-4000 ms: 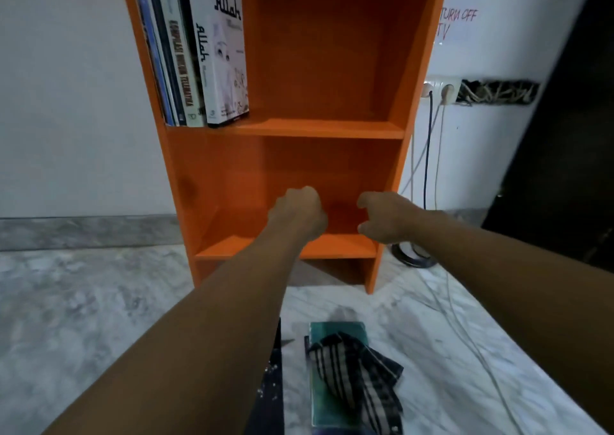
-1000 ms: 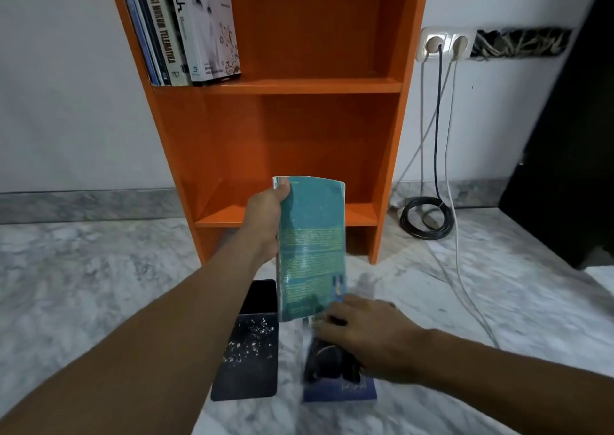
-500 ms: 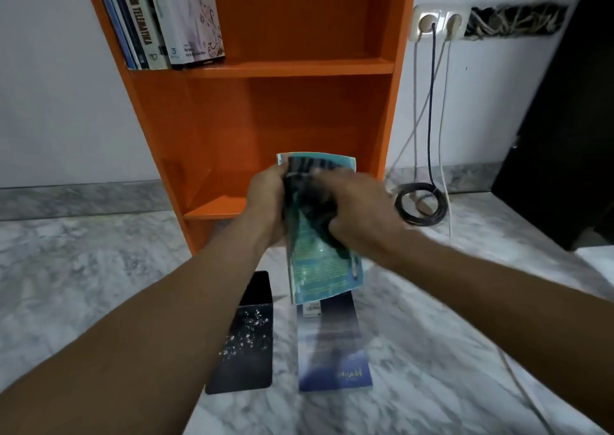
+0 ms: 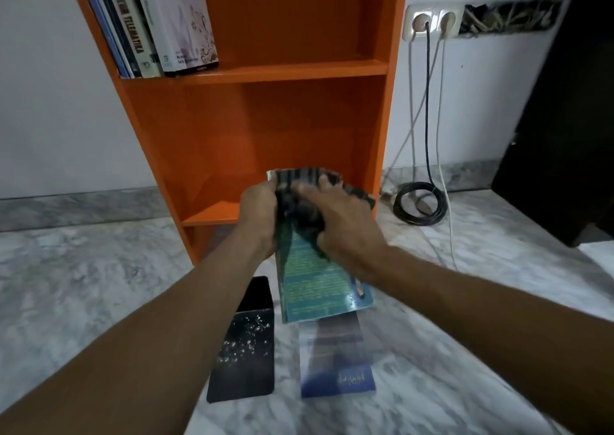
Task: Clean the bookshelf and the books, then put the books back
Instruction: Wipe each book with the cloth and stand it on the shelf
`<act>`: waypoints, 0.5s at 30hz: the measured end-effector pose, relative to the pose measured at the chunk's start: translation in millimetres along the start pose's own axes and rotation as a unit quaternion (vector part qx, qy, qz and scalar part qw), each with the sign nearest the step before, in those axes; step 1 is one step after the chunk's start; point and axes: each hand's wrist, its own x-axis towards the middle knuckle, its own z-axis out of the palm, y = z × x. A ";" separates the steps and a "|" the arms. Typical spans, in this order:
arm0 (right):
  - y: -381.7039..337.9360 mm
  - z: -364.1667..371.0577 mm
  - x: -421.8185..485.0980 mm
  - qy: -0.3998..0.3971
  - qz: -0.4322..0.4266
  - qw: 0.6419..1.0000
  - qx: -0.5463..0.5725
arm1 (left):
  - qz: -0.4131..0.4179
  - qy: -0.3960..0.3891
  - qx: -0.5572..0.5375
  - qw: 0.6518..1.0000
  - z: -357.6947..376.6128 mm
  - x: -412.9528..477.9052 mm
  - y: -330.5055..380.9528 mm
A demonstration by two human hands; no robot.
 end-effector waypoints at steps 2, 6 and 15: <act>1.2 25.1 -43.2 -0.129 -0.066 0.989 -0.019 | 0.004 0.059 0.044 0.997 -14.0 6.2 -8.3; 5.6 5.4 -88.3 -0.220 -0.173 0.960 0.021 | 0.041 0.099 0.108 0.988 -40.9 8.0 -7.7; -13.7 12.5 -32.1 -0.013 -0.061 0.998 -0.027 | 0.037 0.018 -0.008 0.999 7.3 1.0 3.4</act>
